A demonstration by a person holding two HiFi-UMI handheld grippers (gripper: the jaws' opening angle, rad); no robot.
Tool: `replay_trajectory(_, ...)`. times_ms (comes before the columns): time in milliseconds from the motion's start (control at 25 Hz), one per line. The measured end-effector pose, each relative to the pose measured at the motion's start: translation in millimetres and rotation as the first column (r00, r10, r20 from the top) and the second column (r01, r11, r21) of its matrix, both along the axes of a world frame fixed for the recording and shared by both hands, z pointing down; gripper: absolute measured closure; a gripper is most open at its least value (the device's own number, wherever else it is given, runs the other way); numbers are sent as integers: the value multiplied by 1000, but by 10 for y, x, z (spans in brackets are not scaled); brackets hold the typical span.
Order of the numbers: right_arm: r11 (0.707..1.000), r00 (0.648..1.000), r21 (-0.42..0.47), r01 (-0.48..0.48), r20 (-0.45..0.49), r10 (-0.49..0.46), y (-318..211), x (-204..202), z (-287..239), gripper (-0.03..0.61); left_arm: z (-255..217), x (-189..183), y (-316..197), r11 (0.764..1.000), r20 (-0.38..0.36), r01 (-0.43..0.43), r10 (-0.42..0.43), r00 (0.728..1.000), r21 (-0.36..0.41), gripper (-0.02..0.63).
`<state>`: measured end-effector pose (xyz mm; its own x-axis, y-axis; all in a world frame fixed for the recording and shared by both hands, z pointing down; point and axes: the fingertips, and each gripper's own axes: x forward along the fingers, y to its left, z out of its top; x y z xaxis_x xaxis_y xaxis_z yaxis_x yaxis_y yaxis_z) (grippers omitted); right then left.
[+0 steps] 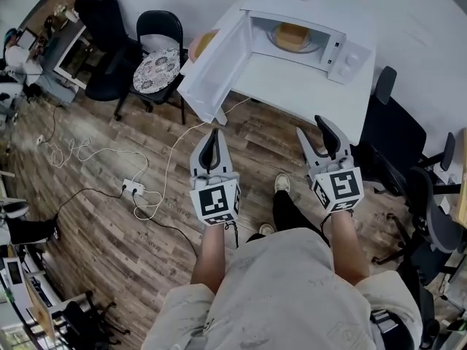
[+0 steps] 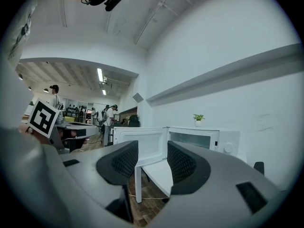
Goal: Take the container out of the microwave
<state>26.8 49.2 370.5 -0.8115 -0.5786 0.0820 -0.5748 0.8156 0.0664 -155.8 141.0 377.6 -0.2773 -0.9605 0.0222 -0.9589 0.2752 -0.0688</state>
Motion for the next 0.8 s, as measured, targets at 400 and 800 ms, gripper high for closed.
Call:
replay_trajectory(400, 999, 999, -34, -32, 12, 32, -797, 32, 24, 387, -77, -15, -803, 1000, 8, -29, 29, 1000, -8, 606)
replay_trajectory(800, 998, 999, -52, -22, 47, 24, -1548, -137, -48, 387, -201, -119, -1454, 999, 31, -23, 24, 999, -23, 606)
